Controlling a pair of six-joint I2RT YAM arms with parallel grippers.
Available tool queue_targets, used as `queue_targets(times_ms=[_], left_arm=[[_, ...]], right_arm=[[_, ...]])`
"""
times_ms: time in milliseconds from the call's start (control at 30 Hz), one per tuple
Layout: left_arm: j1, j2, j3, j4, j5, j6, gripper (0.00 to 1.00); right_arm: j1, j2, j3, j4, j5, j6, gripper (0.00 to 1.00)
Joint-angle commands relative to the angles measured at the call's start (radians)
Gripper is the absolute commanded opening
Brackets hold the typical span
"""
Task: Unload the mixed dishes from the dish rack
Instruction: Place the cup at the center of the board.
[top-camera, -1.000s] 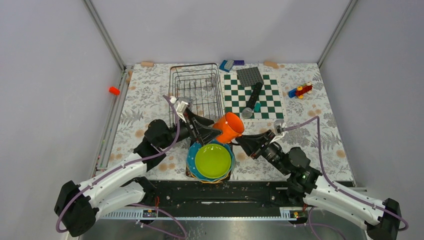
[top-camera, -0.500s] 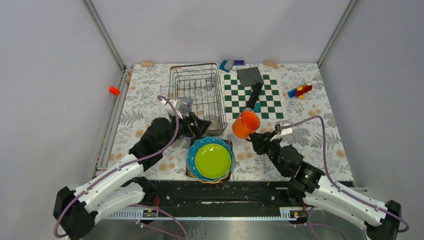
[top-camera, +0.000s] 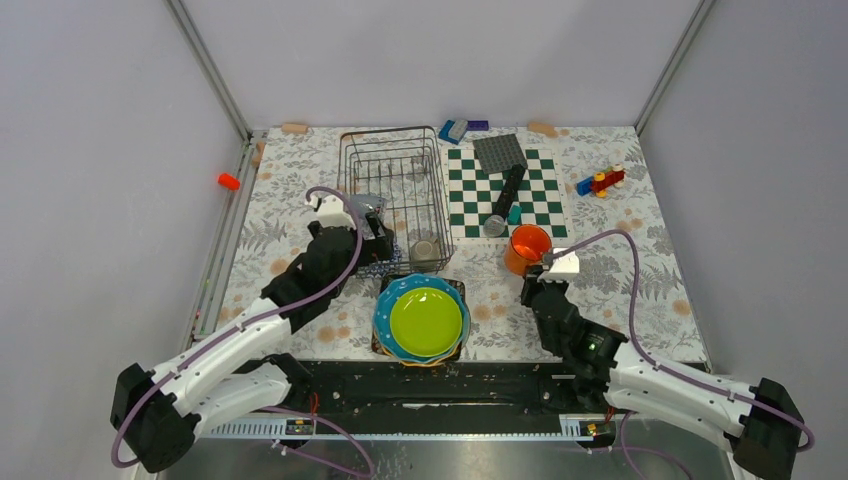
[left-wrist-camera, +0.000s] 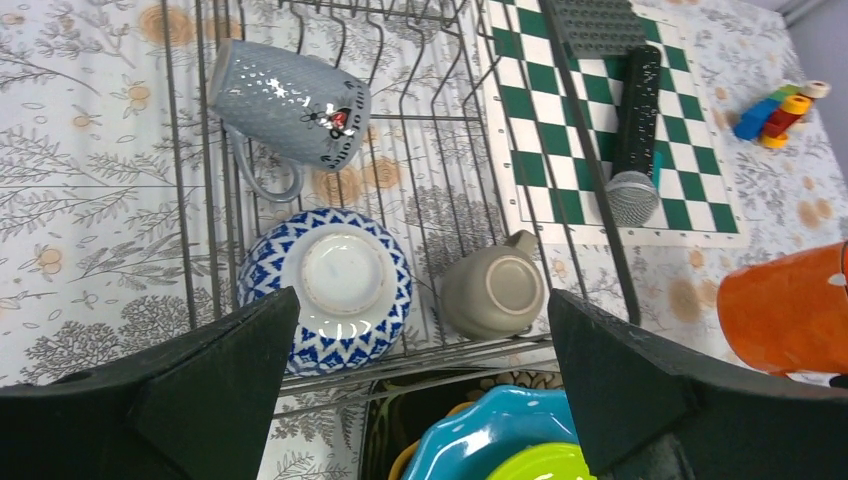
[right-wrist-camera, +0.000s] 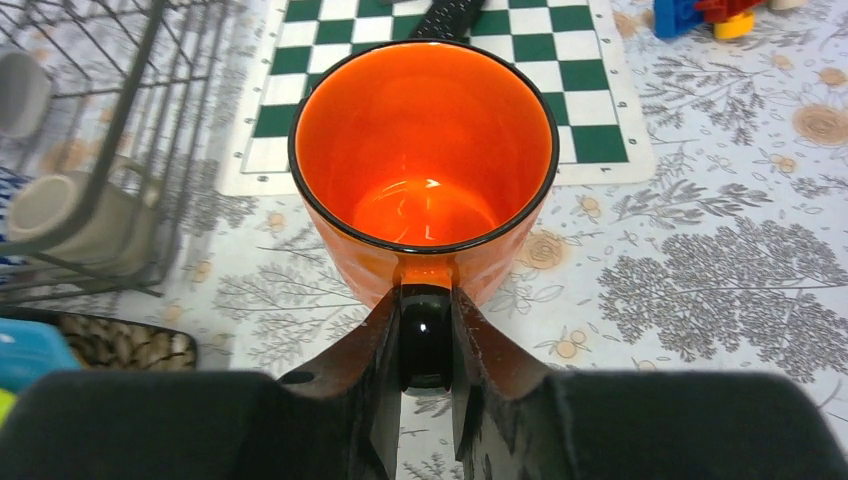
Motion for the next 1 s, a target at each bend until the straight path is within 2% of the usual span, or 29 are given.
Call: queue_targets(times_ms=[0, 433, 633, 800, 967], left_arm=[[0.002, 0.031, 0.057, -0.028, -0.085, -0.021, 0.99], [0.005, 0.037, 0.049, -0.056, -0.116, -0.042, 0.99], [0.009, 0.037, 0.045, -0.058, -0.122, -0.049, 0.99], [0.009, 0.04, 0.047, -0.045, -0.099, -0.042, 0.99], [0.013, 0.039, 0.047, -0.056, -0.112, -0.048, 0.99]], right_arm=[[-0.001, 0.043, -0.028, 0.191, 0.136, -0.018, 0.0], [-0.002, 0.182, -0.054, 0.197, 0.082, 0.101, 0.01], [-0.002, 0.194, -0.101, 0.301, -0.102, 0.06, 0.04], [-0.002, 0.278, -0.07, 0.351, -0.257, 0.014, 0.05], [0.0, 0.351, -0.058, 0.372, -0.3, 0.034, 0.07]])
